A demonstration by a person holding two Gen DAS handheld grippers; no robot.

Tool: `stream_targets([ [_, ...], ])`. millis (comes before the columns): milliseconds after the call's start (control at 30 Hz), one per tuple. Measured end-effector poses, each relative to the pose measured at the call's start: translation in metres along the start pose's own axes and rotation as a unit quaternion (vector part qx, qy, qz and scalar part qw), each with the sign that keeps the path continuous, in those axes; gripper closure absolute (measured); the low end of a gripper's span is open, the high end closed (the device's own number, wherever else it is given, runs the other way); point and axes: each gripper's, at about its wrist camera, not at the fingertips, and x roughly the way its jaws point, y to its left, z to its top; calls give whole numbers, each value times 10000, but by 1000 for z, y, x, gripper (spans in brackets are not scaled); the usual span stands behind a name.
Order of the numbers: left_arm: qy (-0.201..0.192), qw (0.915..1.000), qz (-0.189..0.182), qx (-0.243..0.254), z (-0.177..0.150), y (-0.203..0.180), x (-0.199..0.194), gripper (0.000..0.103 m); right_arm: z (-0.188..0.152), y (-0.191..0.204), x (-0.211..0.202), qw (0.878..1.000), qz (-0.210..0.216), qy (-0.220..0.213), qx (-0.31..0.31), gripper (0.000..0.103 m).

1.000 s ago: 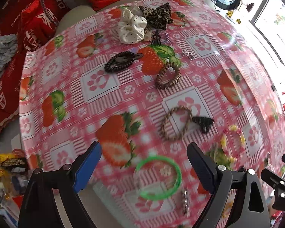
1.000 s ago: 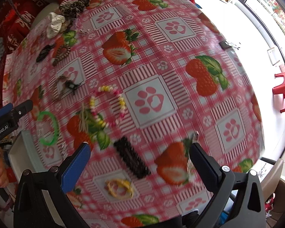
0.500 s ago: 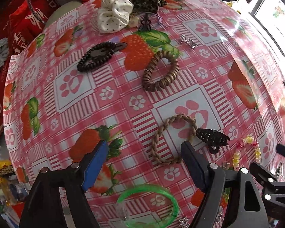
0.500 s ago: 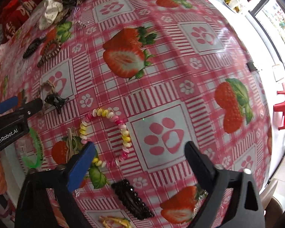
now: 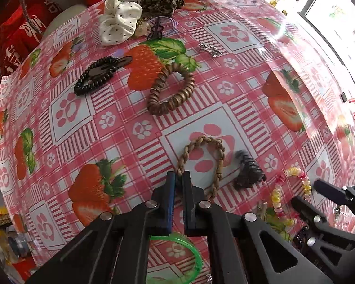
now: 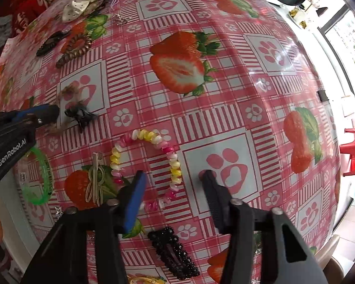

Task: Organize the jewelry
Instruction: 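Grasp the braided tan bracelet with the left tool while the right tool grasps the beaded bracelet, then carry both held bracelets with both tools over the white box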

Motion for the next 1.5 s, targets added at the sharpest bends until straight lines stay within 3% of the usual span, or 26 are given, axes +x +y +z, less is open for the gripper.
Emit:
stream_targets([
  [33,13,10000,-57,-35,-1,0,0,91,1,1,-1,10000,13,-10,-19,83],
  [67,29,9999,-121,-90,-2,1,-1,91,2,1,-1,10000,33,-13,-33,94],
  [300,-72,9991,-320,-287,-9,9,-21,91,-3,-15,-14,9992,337,-166,151,94],
  [600,-339,9974,-446,-444,-25,19,-64,91,-6,-41,-67,9965,654,-430,281,94],
  [767,-505,9960,-486,-545,-45,27,-85,91,-22,-35,-68,9957,730,-499,280,94],
  [1200,-771,9909,-348,-1045,-113,71,-136,91,-46,26,-114,9910,1140,-623,-316,94],
  [1500,-592,9827,-38,-1752,-181,127,-143,91,-64,110,-123,9811,1571,-520,-1000,94],
])
